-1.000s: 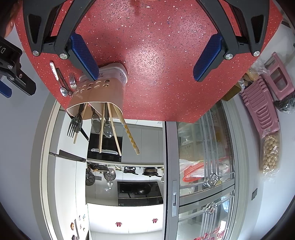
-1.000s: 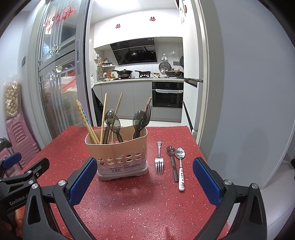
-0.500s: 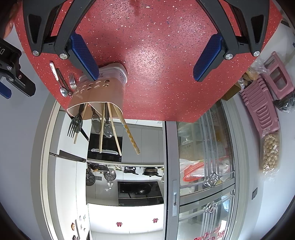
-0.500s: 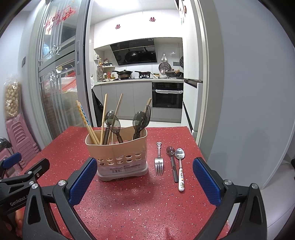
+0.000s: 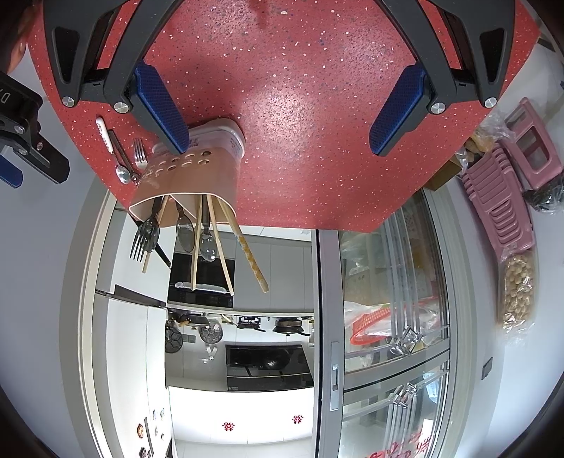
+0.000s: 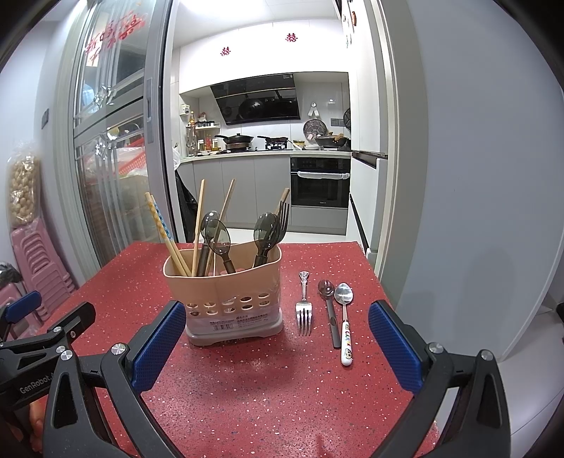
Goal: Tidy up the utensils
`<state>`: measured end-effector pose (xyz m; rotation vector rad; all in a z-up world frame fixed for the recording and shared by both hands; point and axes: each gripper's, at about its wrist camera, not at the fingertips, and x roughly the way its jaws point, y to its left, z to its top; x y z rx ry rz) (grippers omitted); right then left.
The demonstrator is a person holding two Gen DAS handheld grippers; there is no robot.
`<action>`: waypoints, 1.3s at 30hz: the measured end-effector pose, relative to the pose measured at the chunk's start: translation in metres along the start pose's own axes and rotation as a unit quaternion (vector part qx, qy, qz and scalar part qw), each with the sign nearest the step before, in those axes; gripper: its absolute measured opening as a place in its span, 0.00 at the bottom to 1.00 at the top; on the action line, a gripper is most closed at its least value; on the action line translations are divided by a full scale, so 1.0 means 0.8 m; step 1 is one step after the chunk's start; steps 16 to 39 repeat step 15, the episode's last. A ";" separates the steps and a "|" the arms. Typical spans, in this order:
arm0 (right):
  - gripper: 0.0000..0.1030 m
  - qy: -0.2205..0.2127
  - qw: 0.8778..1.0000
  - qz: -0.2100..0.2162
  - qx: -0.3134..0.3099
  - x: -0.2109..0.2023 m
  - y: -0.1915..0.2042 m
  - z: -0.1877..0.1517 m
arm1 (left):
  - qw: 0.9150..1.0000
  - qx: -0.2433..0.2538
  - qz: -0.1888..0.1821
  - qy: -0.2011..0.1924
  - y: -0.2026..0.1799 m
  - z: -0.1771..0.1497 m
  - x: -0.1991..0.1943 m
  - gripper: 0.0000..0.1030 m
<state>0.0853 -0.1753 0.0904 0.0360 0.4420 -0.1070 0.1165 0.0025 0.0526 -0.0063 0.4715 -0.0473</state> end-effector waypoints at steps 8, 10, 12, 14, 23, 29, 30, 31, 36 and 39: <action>1.00 -0.001 1.000 0.000 0.000 -0.001 0.000 0.001 | 1.000 0.003 -0.003 0.000 -0.001 0.001 -0.002 1.00; 1.00 -0.001 1.000 0.000 -0.001 -0.001 0.000 0.001 | 1.000 0.004 -0.004 -0.001 -0.001 0.001 -0.002 1.00; 1.00 -0.001 1.000 0.000 -0.001 -0.001 0.000 0.001 | 1.000 0.004 -0.004 -0.001 -0.001 0.002 -0.002 1.00; 1.00 -0.001 1.000 0.000 -0.001 0.000 0.000 0.001 | 1.000 0.004 -0.005 0.000 -0.002 0.001 -0.002 1.00; 1.00 -0.001 1.000 0.000 -0.001 0.000 0.000 0.000 | 1.000 0.005 -0.004 0.000 -0.002 0.001 -0.002 1.00; 1.00 -0.001 1.000 0.000 -0.001 0.000 0.000 0.000 | 1.000 0.005 -0.004 0.000 -0.002 0.001 -0.002 1.00; 1.00 -0.001 1.000 0.000 -0.001 0.000 0.000 0.000 | 1.000 0.005 -0.004 0.000 -0.002 0.001 -0.002 1.00; 1.00 -0.001 1.000 0.000 -0.001 0.000 0.000 0.000 | 1.000 0.005 -0.004 0.000 -0.002 0.001 -0.002 1.00; 1.00 -0.001 1.000 0.000 -0.001 0.000 0.000 0.000 | 1.000 0.005 -0.004 0.000 -0.002 0.001 -0.002 1.00; 1.00 -0.001 1.000 0.000 -0.001 0.000 0.000 0.000 | 1.000 0.005 -0.004 0.000 -0.002 0.001 -0.002 1.00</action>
